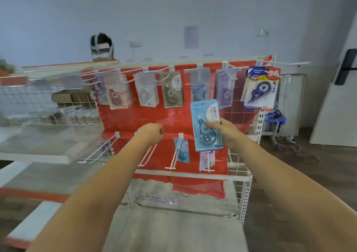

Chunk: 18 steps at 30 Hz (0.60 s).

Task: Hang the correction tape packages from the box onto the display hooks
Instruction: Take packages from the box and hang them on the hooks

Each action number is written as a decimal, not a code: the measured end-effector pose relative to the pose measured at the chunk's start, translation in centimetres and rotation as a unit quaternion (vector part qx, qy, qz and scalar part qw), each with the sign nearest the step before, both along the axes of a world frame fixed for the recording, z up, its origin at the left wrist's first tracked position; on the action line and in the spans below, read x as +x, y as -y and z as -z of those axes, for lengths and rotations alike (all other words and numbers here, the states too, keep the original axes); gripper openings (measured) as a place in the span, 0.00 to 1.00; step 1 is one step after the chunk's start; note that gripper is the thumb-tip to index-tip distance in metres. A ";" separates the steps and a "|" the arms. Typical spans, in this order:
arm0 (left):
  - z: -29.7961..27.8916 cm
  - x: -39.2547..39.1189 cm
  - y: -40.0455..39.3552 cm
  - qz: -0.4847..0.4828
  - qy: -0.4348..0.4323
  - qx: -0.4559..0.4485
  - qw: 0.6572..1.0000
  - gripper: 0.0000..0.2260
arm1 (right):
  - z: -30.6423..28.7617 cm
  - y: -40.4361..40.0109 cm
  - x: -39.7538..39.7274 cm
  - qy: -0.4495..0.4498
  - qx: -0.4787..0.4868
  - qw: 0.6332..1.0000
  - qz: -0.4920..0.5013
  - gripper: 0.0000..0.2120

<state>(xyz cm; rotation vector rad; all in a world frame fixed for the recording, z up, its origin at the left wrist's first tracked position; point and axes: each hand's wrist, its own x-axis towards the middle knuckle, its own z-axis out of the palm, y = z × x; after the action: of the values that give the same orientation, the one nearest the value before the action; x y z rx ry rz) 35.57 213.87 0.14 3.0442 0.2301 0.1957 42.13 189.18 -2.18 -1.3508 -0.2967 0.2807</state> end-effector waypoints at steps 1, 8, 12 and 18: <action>0.5 0.0 -0.7 0.003 -0.009 0.003 1.000 0.10 | 0.5 -0.9 0.0 -0.007 0.000 1.000 0.002 0.11; 7.5 -1.0 -3.8 0.050 -0.061 -0.016 0.997 0.11 | 6.3 -6.1 -1.8 -0.062 -0.001 0.998 0.003 0.09; 12.1 -2.0 -4.2 0.078 -0.083 -0.030 0.993 0.10 | 9.6 -7.4 -4.5 -0.104 0.027 0.994 -0.004 0.10; 17.6 -2.3 -5.0 0.081 -0.128 -0.033 0.988 0.12 | 15.7 -8.0 -8.0 -0.171 0.049 0.984 -0.030 0.25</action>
<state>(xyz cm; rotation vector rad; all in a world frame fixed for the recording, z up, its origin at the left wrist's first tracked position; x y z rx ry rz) 33.30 218.87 -17.42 2.9961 0.0030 -0.2105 34.12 197.20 -17.92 -1.1749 -0.0609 0.5354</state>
